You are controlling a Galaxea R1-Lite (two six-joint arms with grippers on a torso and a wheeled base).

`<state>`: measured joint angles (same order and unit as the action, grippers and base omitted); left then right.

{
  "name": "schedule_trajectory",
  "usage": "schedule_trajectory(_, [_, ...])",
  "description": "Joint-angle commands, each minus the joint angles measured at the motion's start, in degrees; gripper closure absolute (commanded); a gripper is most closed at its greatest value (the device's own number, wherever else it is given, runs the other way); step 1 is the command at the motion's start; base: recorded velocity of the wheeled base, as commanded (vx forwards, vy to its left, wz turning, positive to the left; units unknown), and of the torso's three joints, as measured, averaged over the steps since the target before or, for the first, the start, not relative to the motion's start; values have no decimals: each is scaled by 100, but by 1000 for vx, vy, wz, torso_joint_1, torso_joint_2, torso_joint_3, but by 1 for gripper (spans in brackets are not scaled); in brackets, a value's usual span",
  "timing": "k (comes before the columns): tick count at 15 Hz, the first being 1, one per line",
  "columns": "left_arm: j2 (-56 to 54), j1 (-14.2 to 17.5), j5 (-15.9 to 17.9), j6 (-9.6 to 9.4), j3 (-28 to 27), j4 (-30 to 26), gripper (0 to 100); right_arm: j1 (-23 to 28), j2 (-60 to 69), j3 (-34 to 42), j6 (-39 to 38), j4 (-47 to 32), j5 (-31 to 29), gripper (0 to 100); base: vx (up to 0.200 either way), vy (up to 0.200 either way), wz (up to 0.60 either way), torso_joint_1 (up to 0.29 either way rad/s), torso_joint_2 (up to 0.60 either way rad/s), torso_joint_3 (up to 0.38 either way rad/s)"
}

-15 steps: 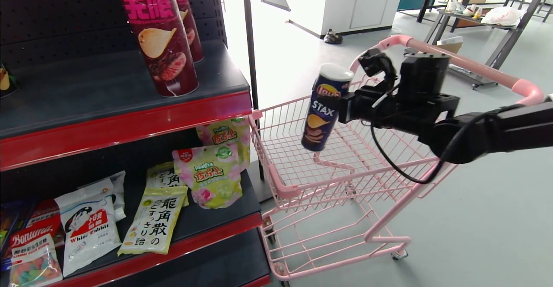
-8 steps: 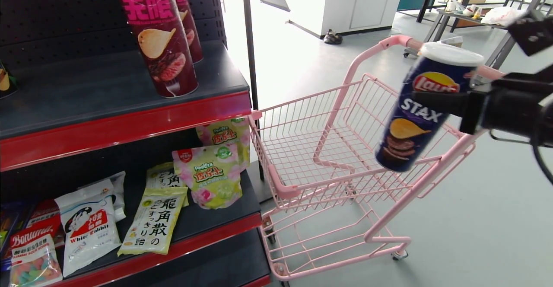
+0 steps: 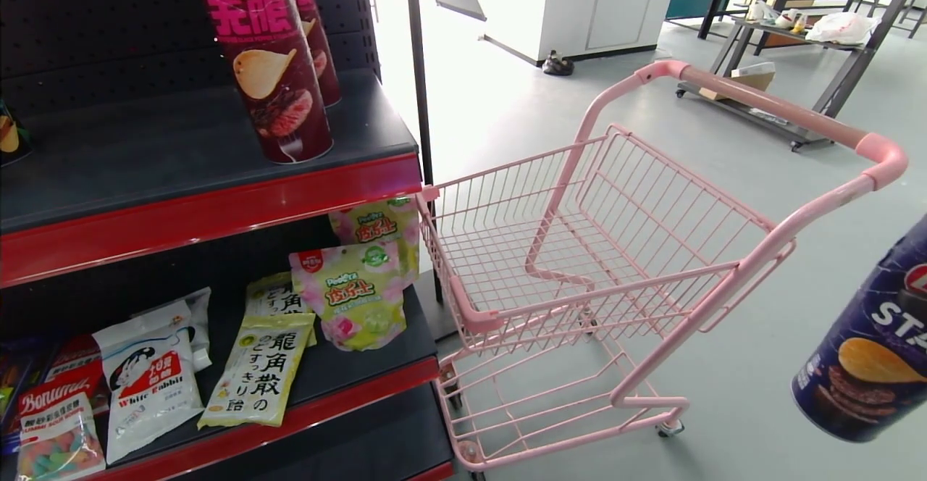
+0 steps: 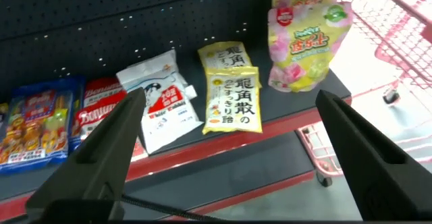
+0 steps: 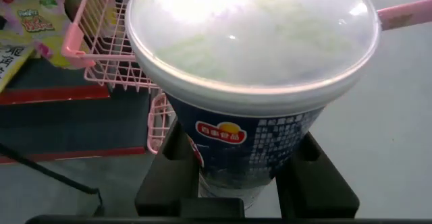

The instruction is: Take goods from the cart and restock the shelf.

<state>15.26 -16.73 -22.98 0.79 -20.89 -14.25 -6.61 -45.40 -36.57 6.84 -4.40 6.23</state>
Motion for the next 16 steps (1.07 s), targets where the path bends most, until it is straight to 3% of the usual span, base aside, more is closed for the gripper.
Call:
schedule_trajectory(1, [-155,99,13,-9,42,10,0,89,523,229,63,-8,1,100,0,0,0,0,0,0])
schedule_trajectory(5, [-155,29,171,-299,-2,1,0,89,629,317,195,-8,1,100,0,0,0,14,-53,-42])
schedule_trajectory(7, [-146,11,189,-545,-29,10,0,72,611,282,265,-8,1,100,0,0,0,80,-374,-283])
schedule_trajectory(12, [-225,-50,285,-571,-64,1,0,-7,57,-87,300,53,186,100,0,0,0,129,-491,-356])
schedule_trajectory(16, [-208,-50,285,-589,-64,-8,0,-403,-751,-685,441,89,256,100,0,0,0,178,-546,-376])
